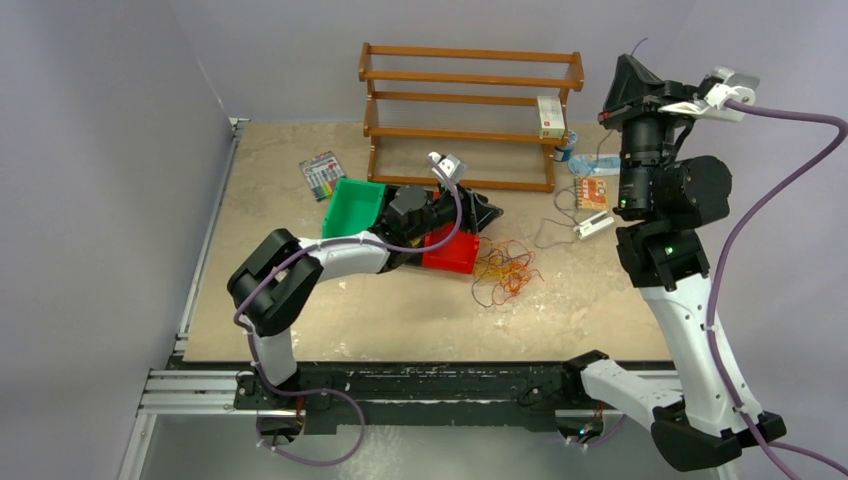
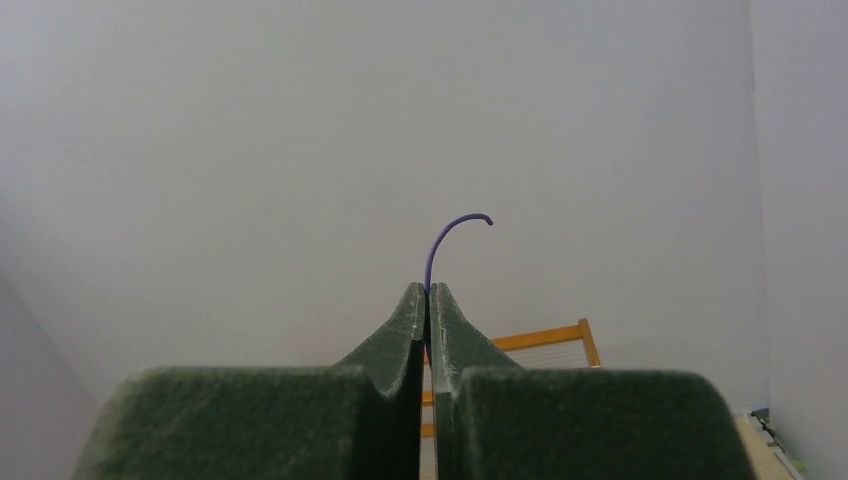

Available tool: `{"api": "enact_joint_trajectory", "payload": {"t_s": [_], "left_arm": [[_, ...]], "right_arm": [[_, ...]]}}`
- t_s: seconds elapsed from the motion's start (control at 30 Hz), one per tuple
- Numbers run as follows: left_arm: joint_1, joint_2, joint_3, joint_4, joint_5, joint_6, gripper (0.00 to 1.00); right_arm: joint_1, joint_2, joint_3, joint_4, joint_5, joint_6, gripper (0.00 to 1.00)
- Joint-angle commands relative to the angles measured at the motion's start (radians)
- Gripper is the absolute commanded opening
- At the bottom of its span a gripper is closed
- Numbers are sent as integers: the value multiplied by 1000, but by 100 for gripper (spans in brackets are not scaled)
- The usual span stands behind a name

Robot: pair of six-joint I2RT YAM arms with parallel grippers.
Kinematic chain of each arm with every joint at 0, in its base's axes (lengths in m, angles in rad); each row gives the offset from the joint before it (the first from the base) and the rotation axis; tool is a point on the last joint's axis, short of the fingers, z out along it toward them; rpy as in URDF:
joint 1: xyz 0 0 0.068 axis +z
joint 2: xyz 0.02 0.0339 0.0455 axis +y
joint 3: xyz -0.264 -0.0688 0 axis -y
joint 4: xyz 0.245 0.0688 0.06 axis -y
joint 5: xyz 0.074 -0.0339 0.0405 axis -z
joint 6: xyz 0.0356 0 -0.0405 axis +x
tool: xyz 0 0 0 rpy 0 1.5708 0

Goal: Untangle the cables

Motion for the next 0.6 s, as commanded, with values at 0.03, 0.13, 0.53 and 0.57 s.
{"api": "enact_joint_trajectory", "payload": {"t_s": [0.03,0.13,0.53,0.57], "left_arm": [[1,-52,36,39,16,-46,55],[1,-37,3,171,46,-60,55],[43,56,8,247,-29,-56,43],[47,61,12,249,-28,-54,42]], "right_arm": [[0,3,10,62,-46,37,0],[0,16,19,57,-73,47,0],[0,50,38,55,-143,98,0],[0,51,37,56,-147,101,0]]}}
